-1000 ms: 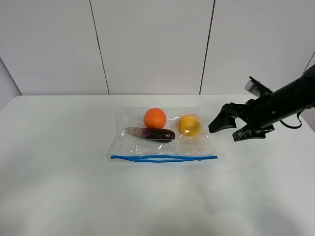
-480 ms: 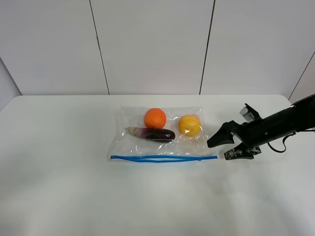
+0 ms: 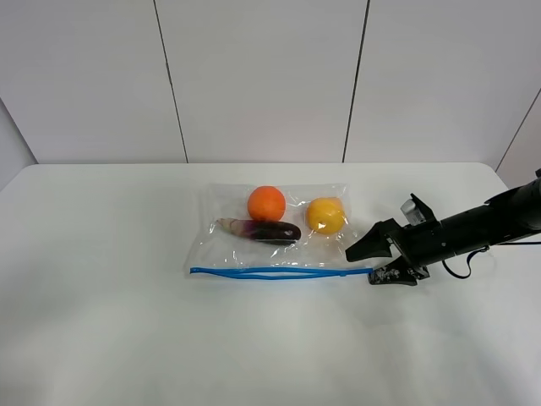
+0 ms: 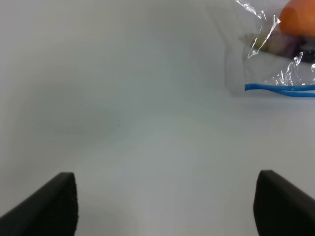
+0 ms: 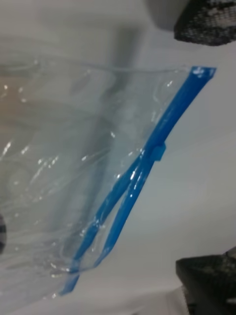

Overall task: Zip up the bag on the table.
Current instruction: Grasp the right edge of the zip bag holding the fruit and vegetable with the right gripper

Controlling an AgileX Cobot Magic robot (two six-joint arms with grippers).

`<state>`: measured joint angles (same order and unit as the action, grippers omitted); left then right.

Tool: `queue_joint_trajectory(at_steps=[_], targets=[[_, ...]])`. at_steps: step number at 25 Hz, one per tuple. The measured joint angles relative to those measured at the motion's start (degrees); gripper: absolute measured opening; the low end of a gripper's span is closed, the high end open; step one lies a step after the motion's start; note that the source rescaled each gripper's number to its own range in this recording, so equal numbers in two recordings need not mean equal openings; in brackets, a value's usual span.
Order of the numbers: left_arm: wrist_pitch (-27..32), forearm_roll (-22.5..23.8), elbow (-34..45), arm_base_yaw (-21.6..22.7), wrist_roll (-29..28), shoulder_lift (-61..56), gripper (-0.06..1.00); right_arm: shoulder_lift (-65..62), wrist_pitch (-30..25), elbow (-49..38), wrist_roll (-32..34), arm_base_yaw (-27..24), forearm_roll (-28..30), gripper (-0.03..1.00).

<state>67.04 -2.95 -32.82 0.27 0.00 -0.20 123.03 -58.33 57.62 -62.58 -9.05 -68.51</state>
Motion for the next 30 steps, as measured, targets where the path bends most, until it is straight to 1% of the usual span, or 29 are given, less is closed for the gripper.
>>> queue_joint_trajectory(at_steps=[2,6,8,25,30], targets=[[0.0,0.0,0.0,0.0,0.0,0.0,1.0,-0.01,0.0,0.0,-0.41,0.0,-0.89,0.96],[0.0,0.0,0.0,0.0,0.0,0.0,1.0,-0.01,0.13,0.0,-0.85,0.0,-1.51,0.89],[0.0,0.0,0.0,0.0,0.0,0.0,1.0,-0.01,0.13,0.0,-0.98,0.0,-1.58,0.88],[0.0,0.0,0.0,0.0,0.0,0.0,1.0,0.21,0.13,0.0,-1.02,0.0,-2.33,0.88],[0.0,0.0,0.0,0.0,0.0,0.0,1.0,3.03,-2.56,0.06,-2.16,0.0,-4.39,0.87]])
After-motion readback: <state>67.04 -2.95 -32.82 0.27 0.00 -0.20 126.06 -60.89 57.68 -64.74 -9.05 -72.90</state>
